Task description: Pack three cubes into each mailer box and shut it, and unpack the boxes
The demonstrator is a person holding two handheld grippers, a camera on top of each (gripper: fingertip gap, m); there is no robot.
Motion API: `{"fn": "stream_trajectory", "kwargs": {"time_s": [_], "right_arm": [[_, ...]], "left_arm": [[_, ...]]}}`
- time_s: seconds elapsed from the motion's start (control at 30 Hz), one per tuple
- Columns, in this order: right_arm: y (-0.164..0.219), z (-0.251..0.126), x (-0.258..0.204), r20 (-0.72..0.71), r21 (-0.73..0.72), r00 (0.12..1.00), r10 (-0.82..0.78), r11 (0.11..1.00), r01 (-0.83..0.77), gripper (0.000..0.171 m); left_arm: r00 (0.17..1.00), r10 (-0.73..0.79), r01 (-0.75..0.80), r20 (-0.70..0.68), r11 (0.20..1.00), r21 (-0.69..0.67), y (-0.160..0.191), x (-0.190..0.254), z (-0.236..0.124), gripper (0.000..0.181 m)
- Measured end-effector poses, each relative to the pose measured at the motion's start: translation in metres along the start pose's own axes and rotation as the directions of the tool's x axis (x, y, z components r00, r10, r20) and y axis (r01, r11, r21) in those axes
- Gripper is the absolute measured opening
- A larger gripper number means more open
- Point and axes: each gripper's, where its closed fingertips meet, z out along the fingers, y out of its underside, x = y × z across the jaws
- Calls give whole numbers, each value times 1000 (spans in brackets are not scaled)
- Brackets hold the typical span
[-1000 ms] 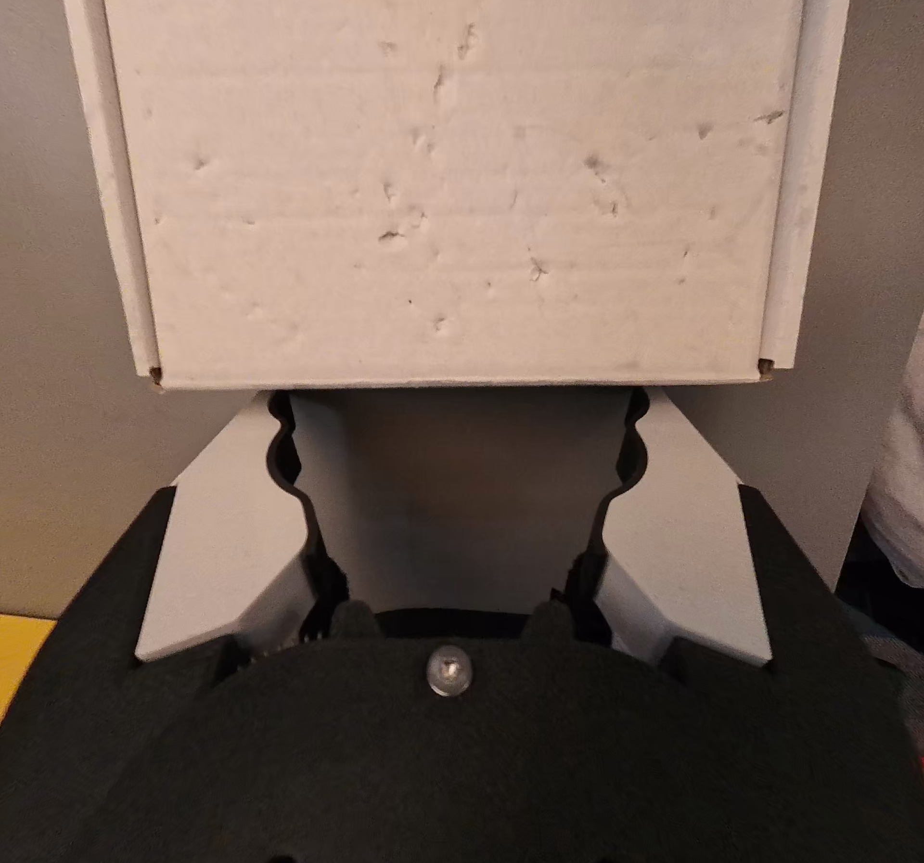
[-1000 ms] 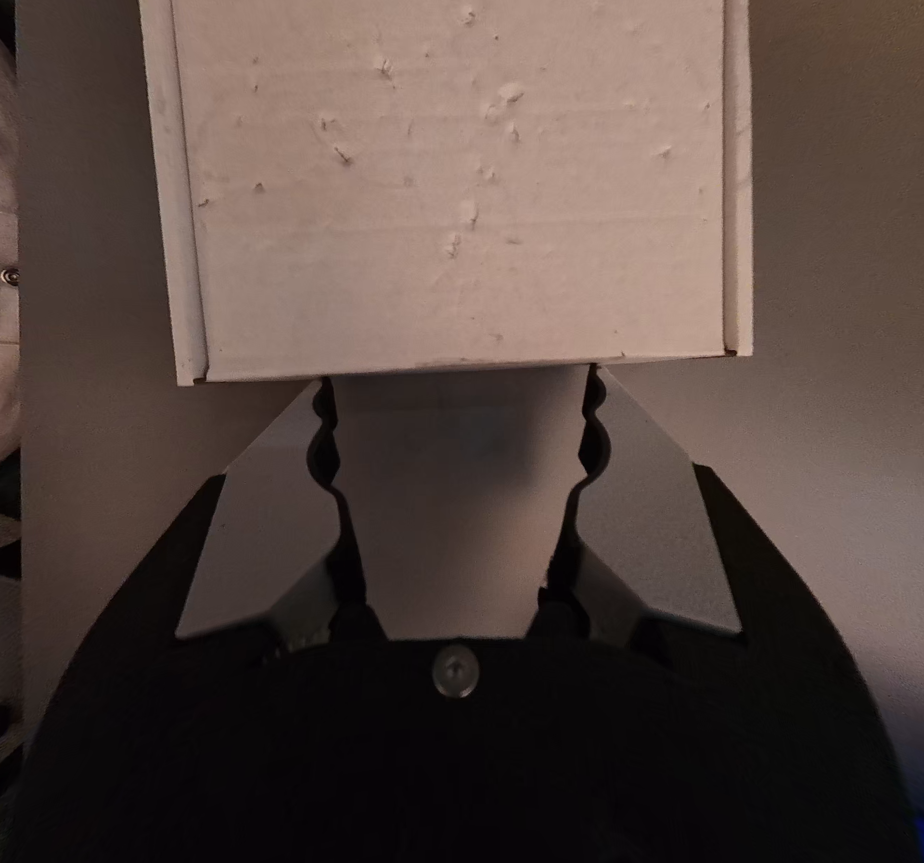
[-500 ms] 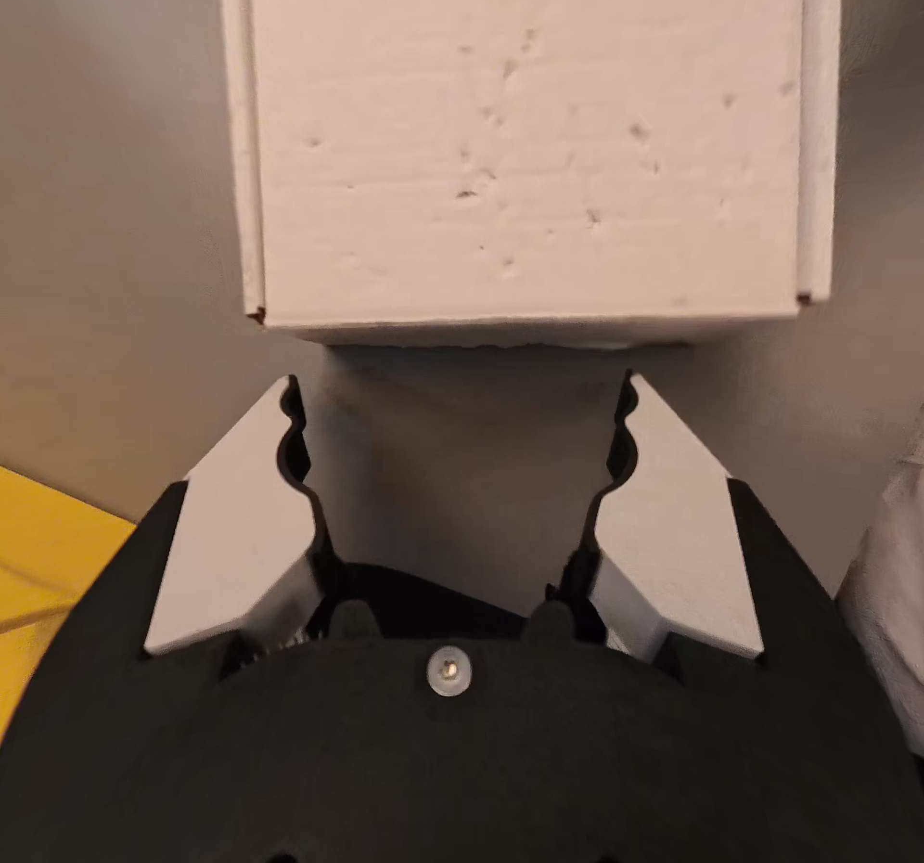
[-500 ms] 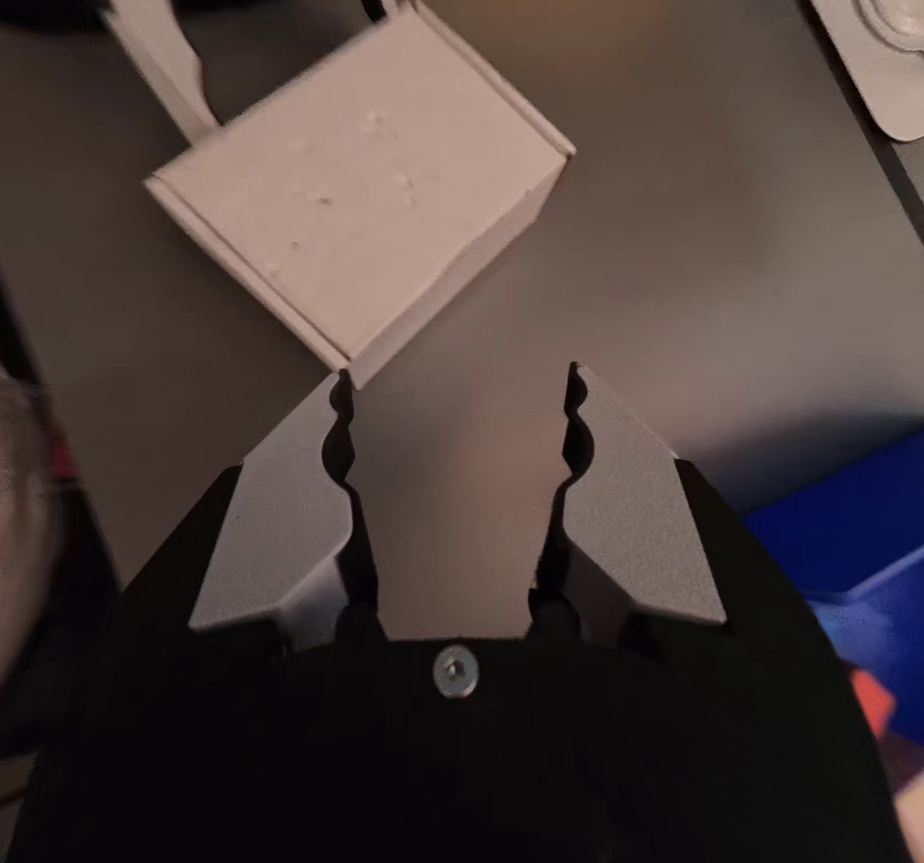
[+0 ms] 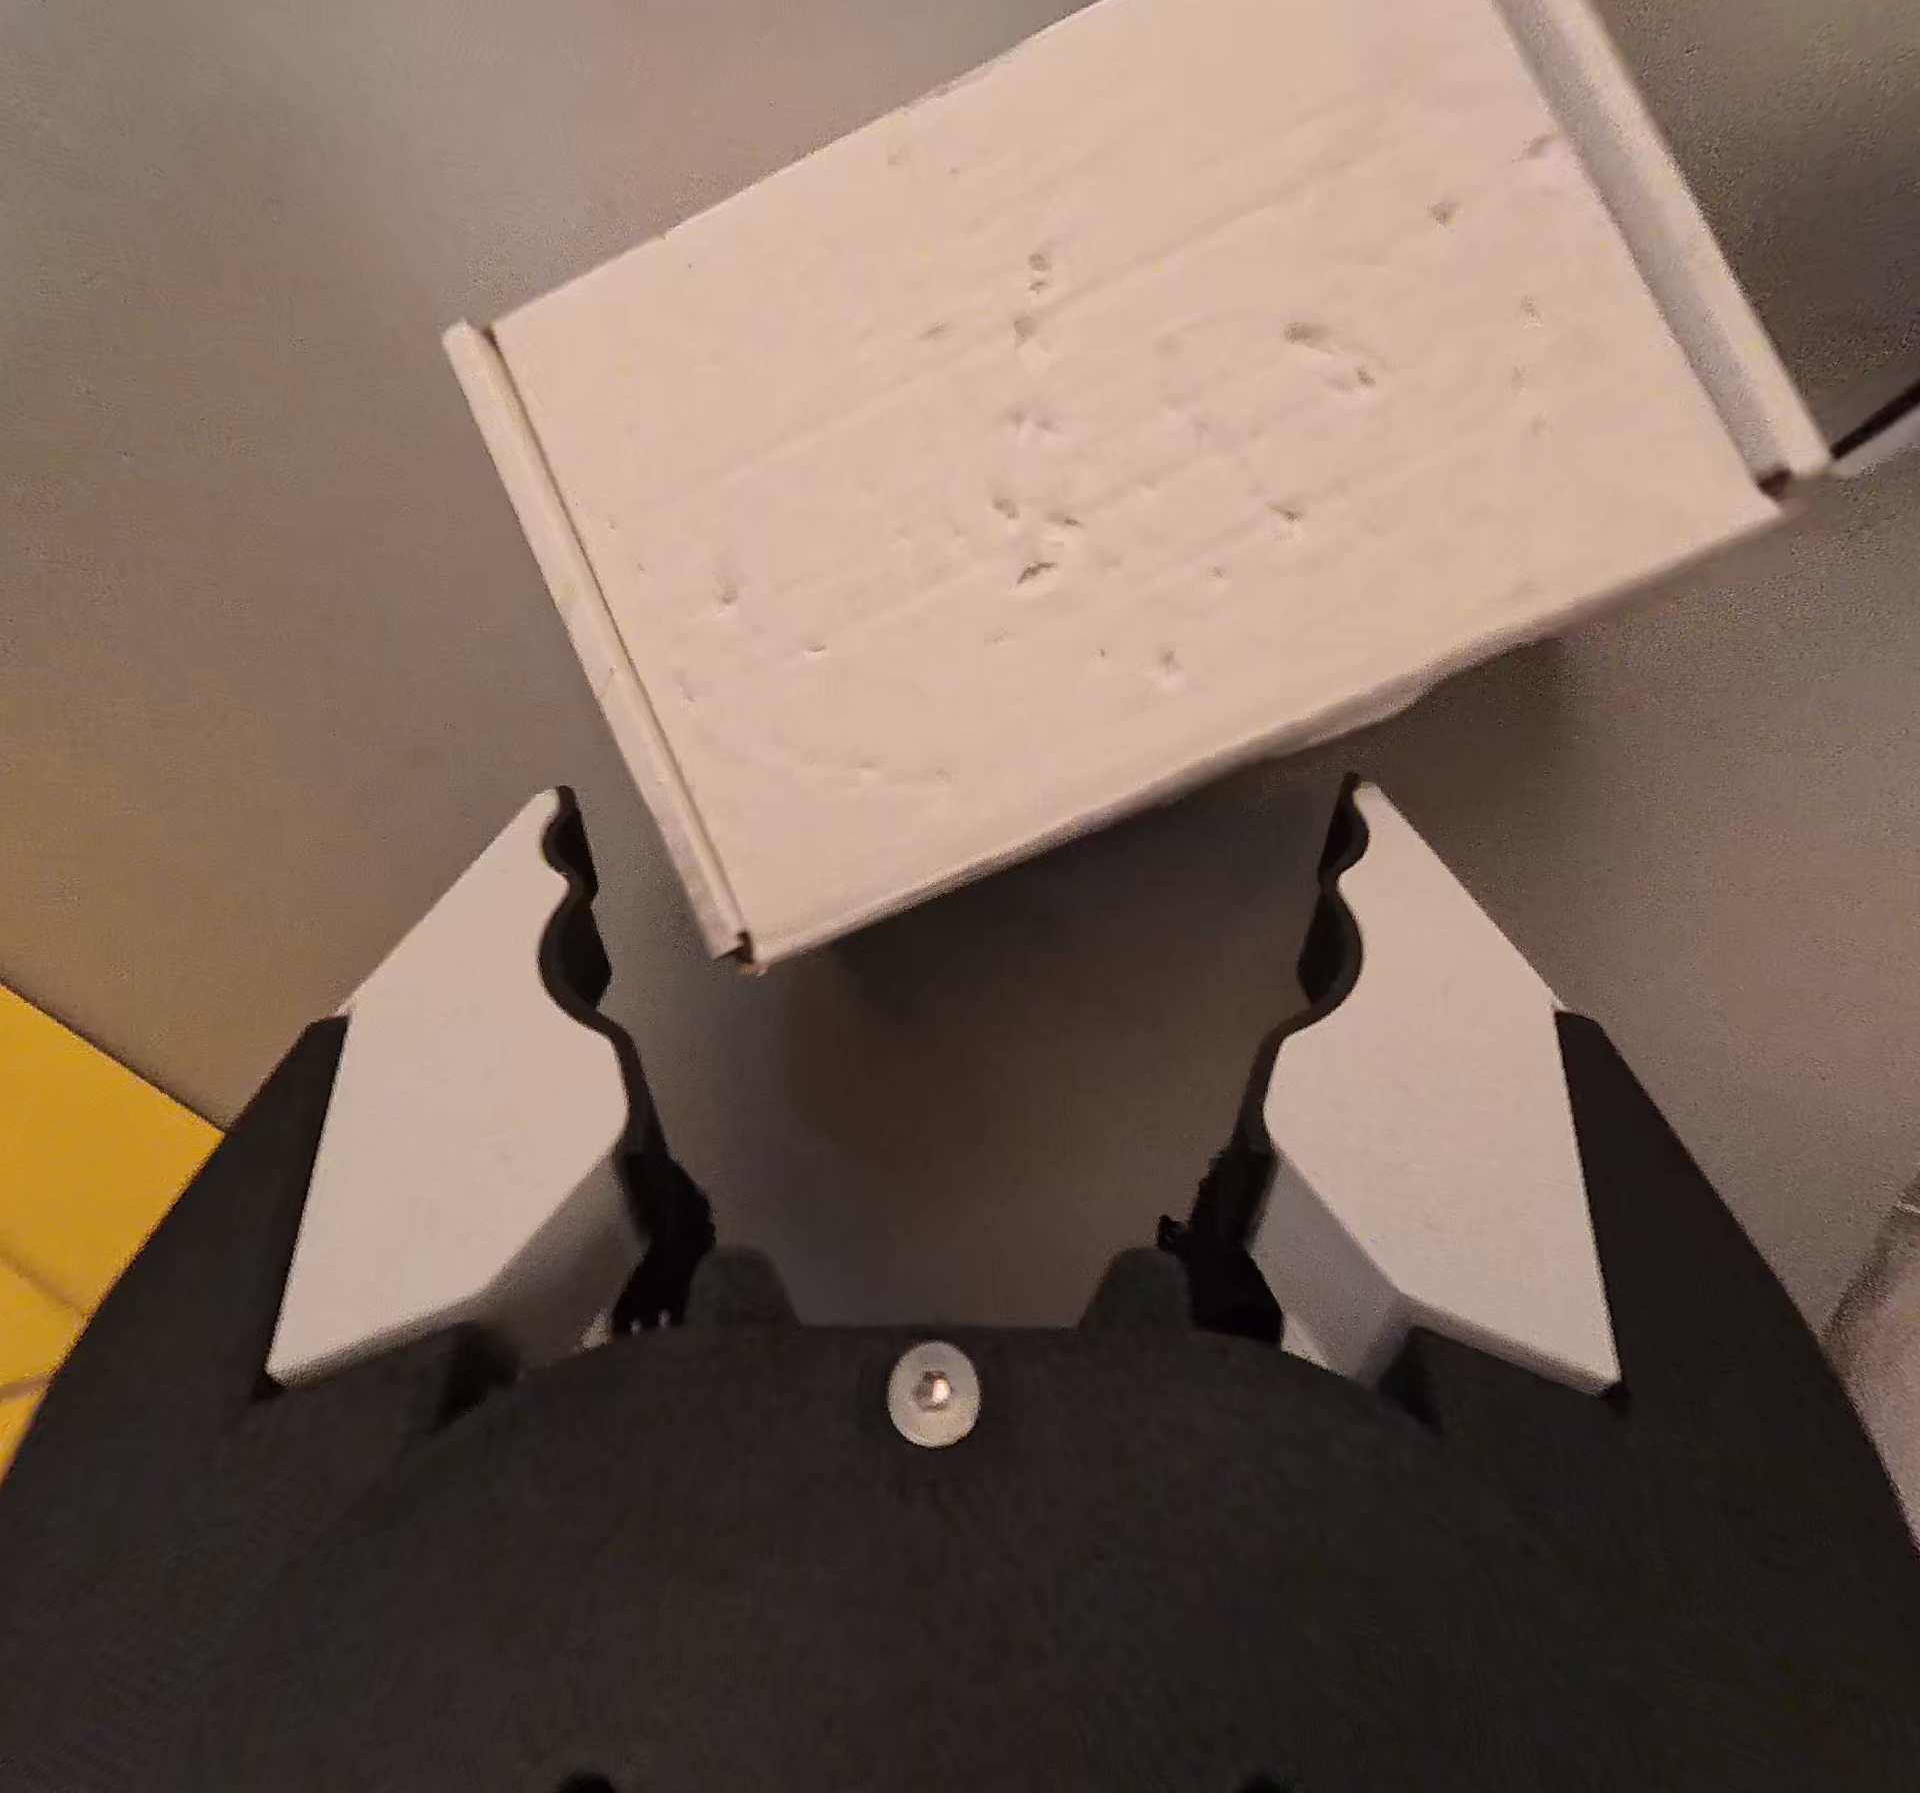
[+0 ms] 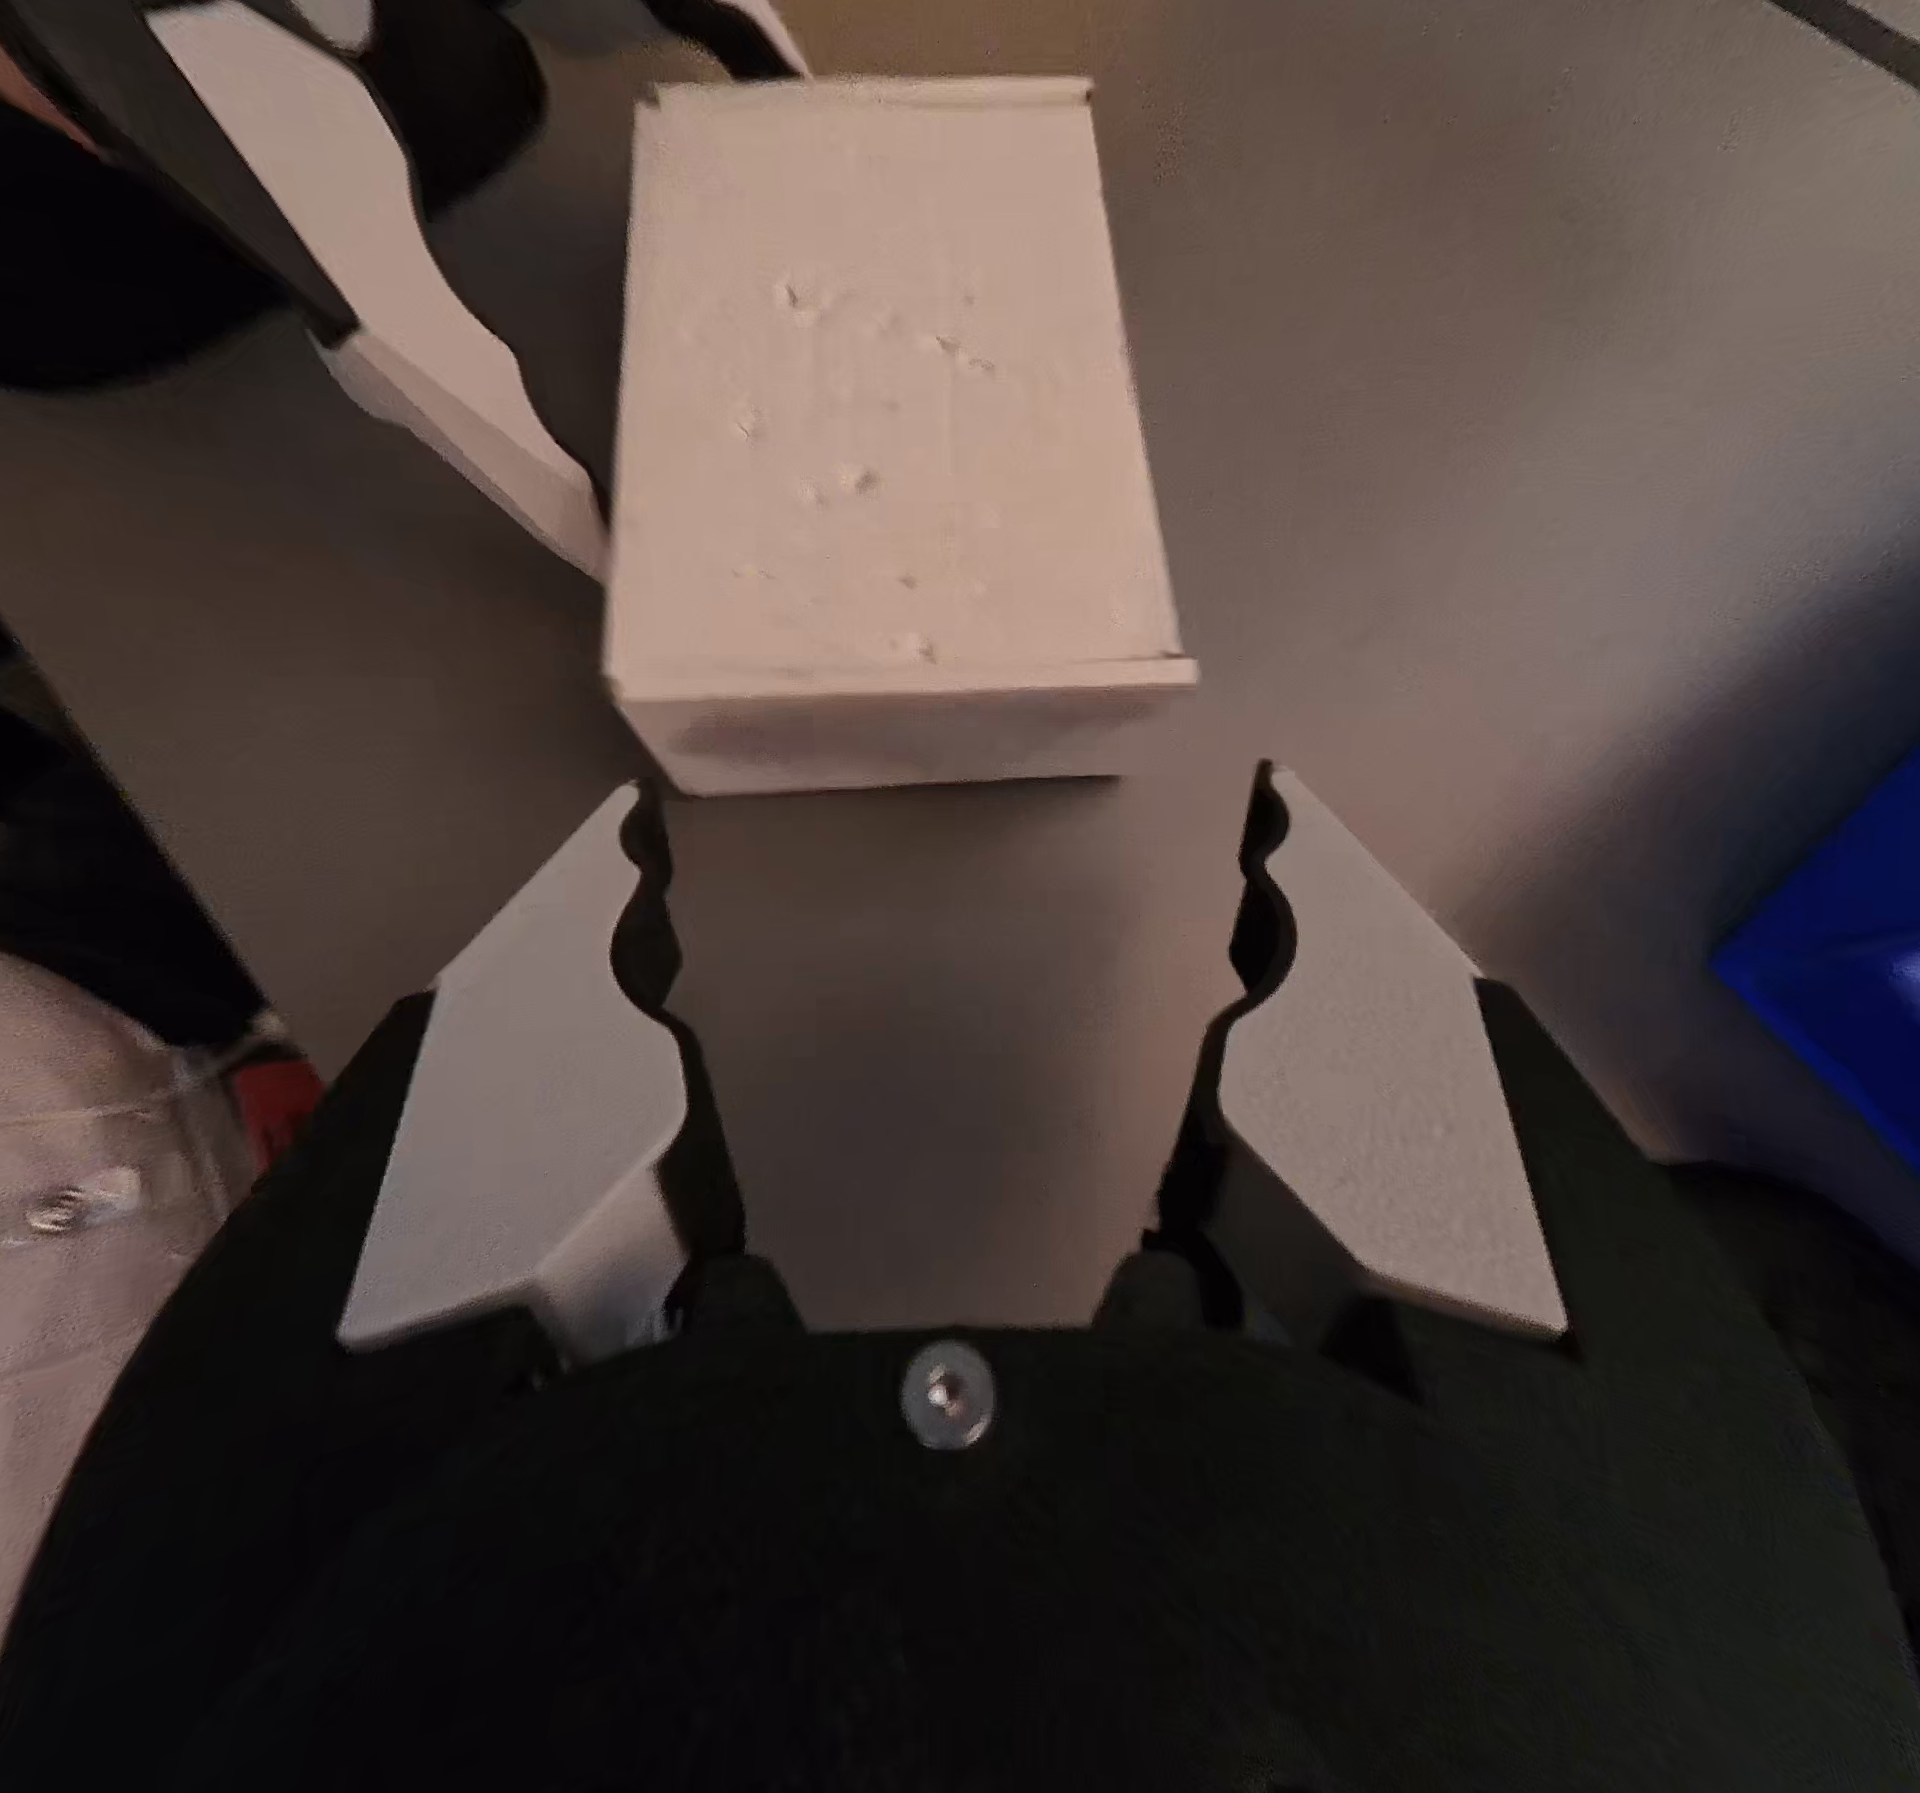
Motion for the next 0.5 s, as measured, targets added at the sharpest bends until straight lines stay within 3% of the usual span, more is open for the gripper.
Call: {"fn": "stream_trajectory", "kwargs": {"time_s": [0.1, 0.23, 0.33, 0.43, 0.5], "right_arm": [[1, 8, -11, 36, 9, 999, -1, 1000, 1, 115], [7, 26, -8, -25, -22, 999, 29, 999, -29, 120], [1, 33, 3, -47, 13, 995, 84, 996, -84, 118], [-1, 30, 18, -54, 44, 997, 54, 998, -51, 84], [-10, 30, 7, 64, 88, 996, 60, 994, -65, 84]], "left_arm": [[999, -36, 38, -33, 997, 67, 5, 2, -12, 116], [998, -22, 28, -63, 995, 95, 13, -1, -20, 83], [995, 0, 8, -95, 996, 85, 14, -1, -18, 77], [994, 6, 1, -105, 998, 68, 14, -4, -13, 75], [995, 18, -12, -95, 998, 64, 13, -6, -10, 72]]}}
